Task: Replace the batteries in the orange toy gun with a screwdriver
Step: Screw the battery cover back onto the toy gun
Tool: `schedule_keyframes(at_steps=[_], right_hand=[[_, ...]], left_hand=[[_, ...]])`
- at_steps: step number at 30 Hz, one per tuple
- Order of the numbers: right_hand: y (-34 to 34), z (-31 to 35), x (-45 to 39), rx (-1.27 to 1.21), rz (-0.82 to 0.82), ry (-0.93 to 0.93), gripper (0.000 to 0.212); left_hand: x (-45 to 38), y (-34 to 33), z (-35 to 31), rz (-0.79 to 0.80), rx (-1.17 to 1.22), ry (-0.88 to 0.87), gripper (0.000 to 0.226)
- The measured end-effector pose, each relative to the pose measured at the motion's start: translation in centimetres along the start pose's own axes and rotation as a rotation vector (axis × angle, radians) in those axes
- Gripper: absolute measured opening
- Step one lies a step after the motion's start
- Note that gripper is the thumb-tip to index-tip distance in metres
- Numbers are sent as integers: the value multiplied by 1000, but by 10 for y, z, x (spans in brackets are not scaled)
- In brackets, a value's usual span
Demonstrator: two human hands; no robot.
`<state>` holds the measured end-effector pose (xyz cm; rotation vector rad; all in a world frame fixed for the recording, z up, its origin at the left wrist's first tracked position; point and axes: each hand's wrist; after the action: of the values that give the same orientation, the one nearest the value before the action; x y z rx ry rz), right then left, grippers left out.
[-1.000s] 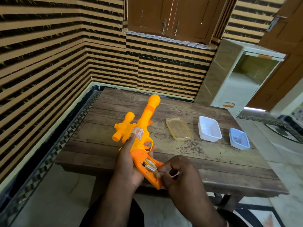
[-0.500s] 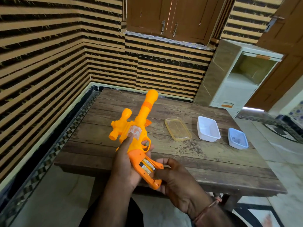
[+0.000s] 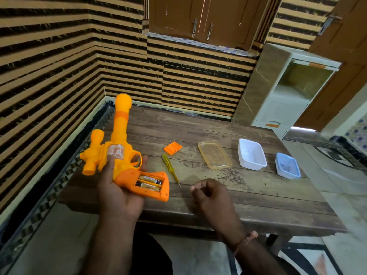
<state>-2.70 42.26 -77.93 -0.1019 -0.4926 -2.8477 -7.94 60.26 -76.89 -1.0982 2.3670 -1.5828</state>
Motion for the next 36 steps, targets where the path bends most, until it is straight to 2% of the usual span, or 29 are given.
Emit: schedule_keyframes(at_steps=[2, 6, 10, 14, 18, 22, 24, 26, 28, 30, 32, 33, 36], right_hand=[[0, 1, -17, 231, -36, 116, 11], [-7, 16, -55, 497, -25, 271, 4], [-24, 27, -105, 818, 76, 450, 37], [-46, 25, -145, 1010, 193, 581, 46], [-67, 16, -170, 1277, 373, 515, 53], [-68, 16, -174, 1302, 259, 584, 38], [-63, 19, -171, 1232, 217, 578, 32], [-54, 23, -162, 1022, 153, 523, 39], [-44, 30, -146, 749, -12, 550, 42], [-33, 42, -121, 403, -128, 551, 31], [-24, 54, -86, 43, -151, 448, 26], [-22, 56, -66, -61, -147, 426, 26], [-31, 51, -15, -144, -169, 504, 26]], left_hand=[[-2, 1, 0, -3, 17, -5, 43], [-6, 0, 3, 9, 70, 3, 42], [-14, -2, 7, 18, 97, 44, 46], [-16, -6, 10, 50, 88, 126, 57], [-23, -4, 13, 75, 110, 147, 58], [-27, -3, 14, 69, 110, 161, 56], [-29, -1, 15, 52, 94, 160, 57], [-29, 1, 15, 46, 90, 157, 56], [-30, 3, 16, 42, 73, 151, 55], [-30, 3, 16, 24, 58, 141, 55], [-28, 2, 17, 26, 33, 124, 53], [-27, 1, 17, 37, 31, 118, 47], [-25, 1, 19, 43, 33, 127, 45]])
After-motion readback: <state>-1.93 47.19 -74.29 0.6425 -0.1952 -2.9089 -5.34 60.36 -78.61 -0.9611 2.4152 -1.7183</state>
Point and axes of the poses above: each hand's wrist, its own x-axis away from the middle knuckle, its own y-axis out of the back of the hand, z = x × y, and after that the axes turned 1 degree about -z, right-handed
